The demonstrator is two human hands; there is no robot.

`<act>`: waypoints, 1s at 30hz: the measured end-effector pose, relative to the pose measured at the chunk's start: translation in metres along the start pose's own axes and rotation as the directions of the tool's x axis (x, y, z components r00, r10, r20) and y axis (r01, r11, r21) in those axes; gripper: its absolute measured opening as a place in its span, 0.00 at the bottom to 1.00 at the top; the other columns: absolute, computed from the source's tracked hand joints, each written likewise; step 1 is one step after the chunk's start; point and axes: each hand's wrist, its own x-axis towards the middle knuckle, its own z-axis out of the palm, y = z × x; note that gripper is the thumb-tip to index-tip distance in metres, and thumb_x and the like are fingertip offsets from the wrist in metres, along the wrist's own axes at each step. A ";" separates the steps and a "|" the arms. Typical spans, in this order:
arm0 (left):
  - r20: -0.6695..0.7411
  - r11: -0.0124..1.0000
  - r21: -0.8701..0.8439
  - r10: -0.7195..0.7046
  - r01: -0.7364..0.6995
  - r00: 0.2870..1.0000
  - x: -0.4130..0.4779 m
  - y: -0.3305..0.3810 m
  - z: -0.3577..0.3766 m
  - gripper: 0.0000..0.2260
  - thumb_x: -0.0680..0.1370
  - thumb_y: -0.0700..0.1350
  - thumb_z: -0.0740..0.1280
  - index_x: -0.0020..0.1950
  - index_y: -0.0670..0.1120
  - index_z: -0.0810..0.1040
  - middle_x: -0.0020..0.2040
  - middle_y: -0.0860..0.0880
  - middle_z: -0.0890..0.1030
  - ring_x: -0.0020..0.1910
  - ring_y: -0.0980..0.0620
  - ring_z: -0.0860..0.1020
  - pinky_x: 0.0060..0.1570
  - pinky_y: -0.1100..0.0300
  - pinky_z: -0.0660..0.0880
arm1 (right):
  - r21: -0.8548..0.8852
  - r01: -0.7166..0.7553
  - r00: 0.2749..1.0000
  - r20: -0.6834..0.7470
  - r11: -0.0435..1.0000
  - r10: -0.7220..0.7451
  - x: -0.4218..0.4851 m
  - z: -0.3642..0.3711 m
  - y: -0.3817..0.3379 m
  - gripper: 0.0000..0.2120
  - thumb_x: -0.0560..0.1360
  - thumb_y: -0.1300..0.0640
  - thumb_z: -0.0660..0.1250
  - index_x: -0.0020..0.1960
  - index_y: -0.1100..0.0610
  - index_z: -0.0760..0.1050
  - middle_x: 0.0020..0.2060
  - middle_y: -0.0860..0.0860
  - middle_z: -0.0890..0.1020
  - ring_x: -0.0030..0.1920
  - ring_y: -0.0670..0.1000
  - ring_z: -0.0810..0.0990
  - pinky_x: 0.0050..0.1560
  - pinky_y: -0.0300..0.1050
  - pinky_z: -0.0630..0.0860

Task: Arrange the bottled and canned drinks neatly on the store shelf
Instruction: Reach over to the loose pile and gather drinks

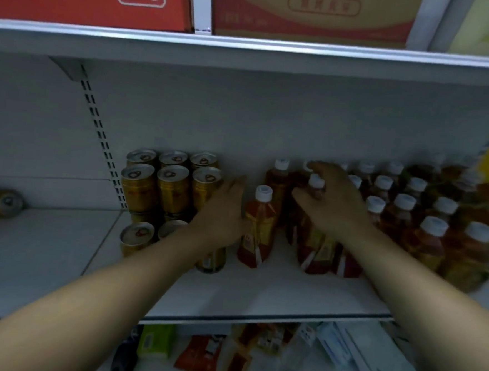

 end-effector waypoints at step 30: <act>-0.045 0.917 -0.396 -0.069 0.046 0.997 0.042 0.000 0.092 0.39 0.65 0.54 0.73 0.73 0.56 0.59 0.69 0.52 0.70 0.69 0.52 0.69 0.67 0.46 0.68 | -0.591 -0.113 0.903 0.274 0.799 0.330 0.019 -0.041 0.073 0.45 0.65 0.19 0.41 0.76 0.40 0.51 0.77 0.53 0.56 0.75 0.67 0.51 0.70 0.70 0.47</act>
